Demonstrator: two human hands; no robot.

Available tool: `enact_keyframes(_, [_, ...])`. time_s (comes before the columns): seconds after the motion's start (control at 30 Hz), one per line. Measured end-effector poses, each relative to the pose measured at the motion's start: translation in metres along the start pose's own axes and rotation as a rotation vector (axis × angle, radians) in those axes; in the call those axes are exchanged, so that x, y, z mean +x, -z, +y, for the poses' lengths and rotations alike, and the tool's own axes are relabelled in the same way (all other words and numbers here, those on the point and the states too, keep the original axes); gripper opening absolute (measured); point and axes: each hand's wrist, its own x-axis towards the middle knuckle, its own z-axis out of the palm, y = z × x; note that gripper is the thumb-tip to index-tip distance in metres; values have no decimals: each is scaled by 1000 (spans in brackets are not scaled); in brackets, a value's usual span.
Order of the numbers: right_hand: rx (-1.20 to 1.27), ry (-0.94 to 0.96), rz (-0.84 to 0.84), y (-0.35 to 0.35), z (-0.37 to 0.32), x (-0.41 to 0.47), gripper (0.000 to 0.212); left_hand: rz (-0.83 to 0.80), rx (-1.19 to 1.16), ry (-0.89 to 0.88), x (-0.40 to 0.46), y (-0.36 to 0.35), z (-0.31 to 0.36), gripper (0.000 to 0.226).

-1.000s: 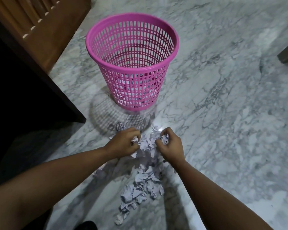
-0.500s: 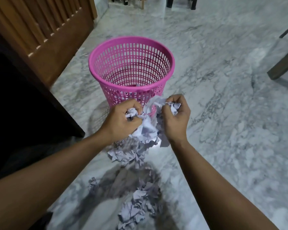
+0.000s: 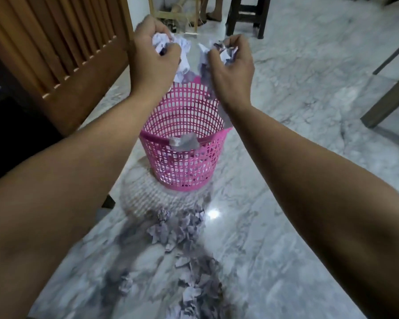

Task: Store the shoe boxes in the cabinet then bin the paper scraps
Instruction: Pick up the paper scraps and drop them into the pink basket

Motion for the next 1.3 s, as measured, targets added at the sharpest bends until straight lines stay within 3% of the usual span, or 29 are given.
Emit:
enact_keyframes(0.07, [-161, -42, -169, -12, 14, 11, 19, -60, 214, 37, 5, -15, -23, 12])
enact_keyframes(0.1, [-283, -73, -292, -16, 22, 14, 24, -167, 346, 81, 3, -22, -37, 17])
enact_keyframes(0.2, [-590, -191, -670, -19, 52, 9, 52, -739, 715, 391, -16, -36, -59, 38])
enact_keyframes(0.27, [-627, -215, -781, -14, 61, 4, 52, -987, 844, 502, -29, -37, -61, 45])
enact_keyframes(0.33, [-547, -159, -699, -5, 64, 1, 40, -980, 836, 481, -37, -31, -58, 39])
enact_keyframes(0.5, [-197, -145, -149, 34, 80, -20, 19, -561, 539, 50, -61, 3, -41, 19])
enact_keyframes(0.6, [-112, -309, 99, 63, 103, -59, 19, -594, 220, -207, -103, 33, -19, 14])
enact_keyframes(0.67, [-135, -404, 126, 83, 126, -98, 18, -651, 153, -214, -147, 52, -24, 15])
enact_keyframes(0.73, [-257, -438, -41, 99, 150, -143, 19, -737, 219, -162, -196, 66, -50, 14])
enact_keyframes(0.8, [-393, -437, -340, 106, 173, -185, 17, -931, 347, -65, -240, 80, -89, 14])
enact_keyframes(0.87, [-492, -449, -654, 104, 187, -219, 17, -1189, 560, 47, -273, 95, -127, 51])
enact_keyframes(0.93, [-590, -423, -923, 94, 195, -240, 55, -1402, 721, 152, -295, 106, -152, 105])
enact_keyframes(1.0, [-660, -399, -1046, 81, 198, -253, 82, -1516, 777, 159, -306, 110, -165, 130])
enact_keyframes(1.17, [-741, -299, -1116, 54, 208, -262, 98, -1561, 769, 118, -306, 99, -178, 129])
enact_keyframes(1.3, [-751, -244, -1222, 39, 218, -255, 95, -1542, 727, 40, -316, 90, -183, 106])
